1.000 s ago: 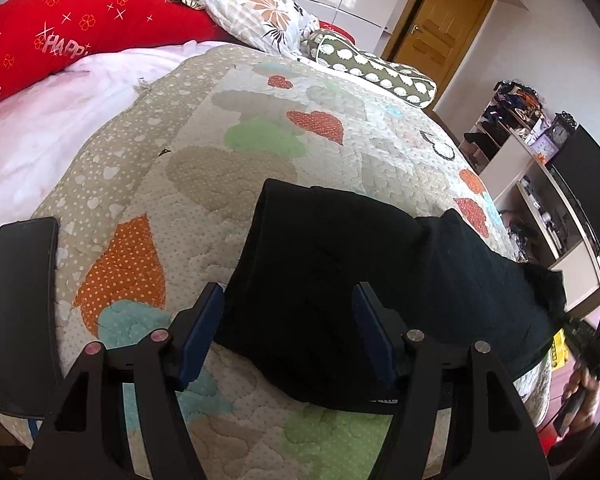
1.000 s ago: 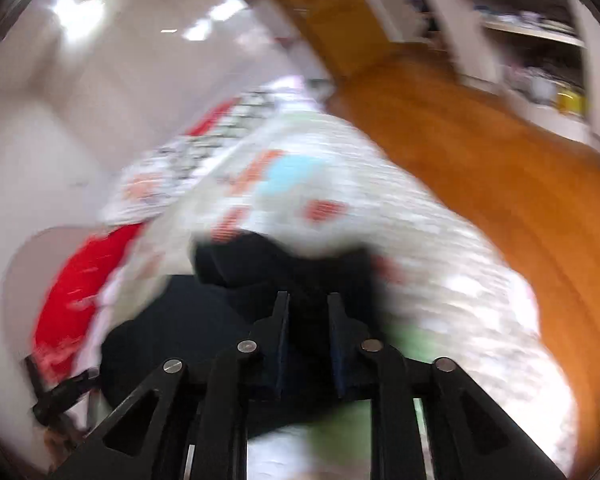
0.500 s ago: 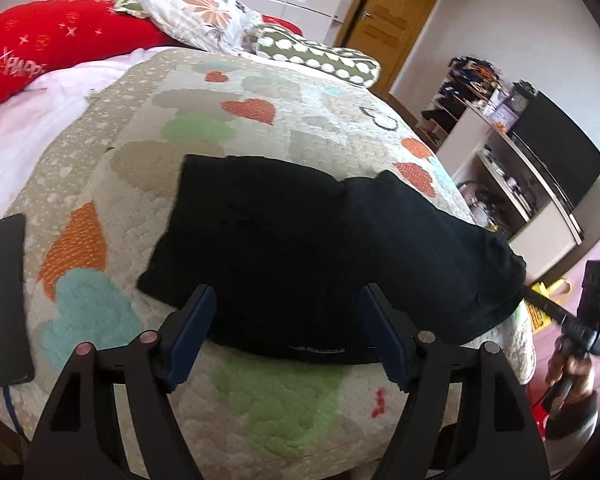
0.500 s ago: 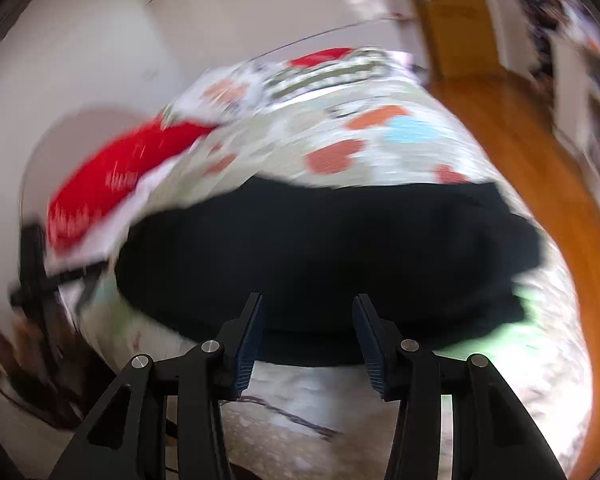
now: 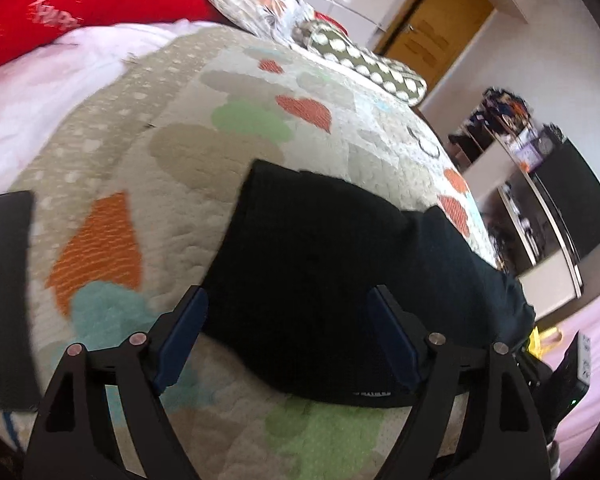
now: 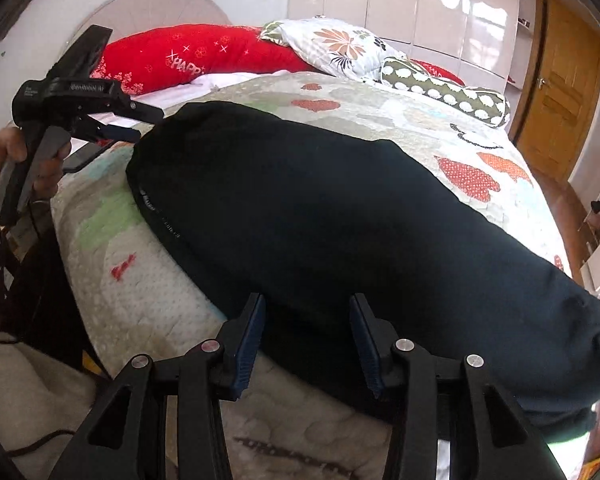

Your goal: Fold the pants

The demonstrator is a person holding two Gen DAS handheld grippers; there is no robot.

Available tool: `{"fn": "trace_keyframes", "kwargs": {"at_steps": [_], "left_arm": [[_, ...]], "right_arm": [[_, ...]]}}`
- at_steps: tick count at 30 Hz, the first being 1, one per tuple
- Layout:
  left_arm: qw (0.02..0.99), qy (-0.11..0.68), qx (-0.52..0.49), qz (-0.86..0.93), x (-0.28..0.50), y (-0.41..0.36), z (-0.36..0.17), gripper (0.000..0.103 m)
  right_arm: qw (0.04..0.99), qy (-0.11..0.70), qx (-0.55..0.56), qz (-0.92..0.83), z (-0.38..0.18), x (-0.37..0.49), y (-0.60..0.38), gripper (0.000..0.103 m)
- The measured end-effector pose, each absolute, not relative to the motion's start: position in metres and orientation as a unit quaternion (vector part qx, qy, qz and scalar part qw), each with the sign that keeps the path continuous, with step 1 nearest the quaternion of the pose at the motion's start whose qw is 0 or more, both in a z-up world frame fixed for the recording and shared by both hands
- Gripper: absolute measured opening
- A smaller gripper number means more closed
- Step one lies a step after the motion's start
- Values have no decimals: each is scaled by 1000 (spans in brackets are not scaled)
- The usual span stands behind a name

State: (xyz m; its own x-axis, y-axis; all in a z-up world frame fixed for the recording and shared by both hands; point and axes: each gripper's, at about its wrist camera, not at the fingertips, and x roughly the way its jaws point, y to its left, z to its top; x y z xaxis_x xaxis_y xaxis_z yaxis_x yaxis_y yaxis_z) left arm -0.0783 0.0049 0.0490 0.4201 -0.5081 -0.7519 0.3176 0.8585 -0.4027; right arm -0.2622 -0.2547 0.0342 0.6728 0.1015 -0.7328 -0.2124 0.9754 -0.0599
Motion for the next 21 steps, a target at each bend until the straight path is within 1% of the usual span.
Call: {"fn": "trace_keyframes", "kwargs": {"at_steps": [1,2,3,4,5,6,8,9,12,15,18,19,20,21], "left_arm": [[835,483,-97,-247,-76,1,46,82],[836,481,-92,-248,-75,-3,45,82],[840,475,-83,-248,-74,-8,44,81],[845,470,-73,-246,-74,-11,45,67],[847,469,-64,-244,-73,-13,45,50],[843,473,-57,-247,-70,-16,43,27],[842,472,-59,-256,-69,-17,44,24],[841,470,-53,-262,-69,-18,45,19],[847,454,-42,-272,-71,-13,60,16],[855,442,-42,-267,-73,-2,70,16],[850,463,-47,-247,-69,1,52,17],[846,472,-50,-243,-69,1,45,17],[846,473,-51,-241,-70,1,42,19],[849,469,-50,-237,-73,2,42,25]], "right_arm": [[911,397,-64,89,34,-258,-256,30],[911,398,-57,91,35,-252,-256,25],[911,397,-41,100,37,-250,-257,12],[911,397,-31,103,39,-248,-259,7],[911,397,-25,103,41,-247,-260,6],[911,397,-14,107,43,-246,-261,6],[911,397,9,111,49,-247,-264,5],[912,395,17,113,54,-248,-266,5],[915,385,13,123,71,-253,-259,4],[910,391,16,140,69,-253,-250,3],[892,430,-1,142,44,-247,-237,4],[891,430,-4,141,42,-248,-237,4],[892,429,1,144,43,-249,-240,6],[891,429,12,149,47,-249,-245,8]]}}
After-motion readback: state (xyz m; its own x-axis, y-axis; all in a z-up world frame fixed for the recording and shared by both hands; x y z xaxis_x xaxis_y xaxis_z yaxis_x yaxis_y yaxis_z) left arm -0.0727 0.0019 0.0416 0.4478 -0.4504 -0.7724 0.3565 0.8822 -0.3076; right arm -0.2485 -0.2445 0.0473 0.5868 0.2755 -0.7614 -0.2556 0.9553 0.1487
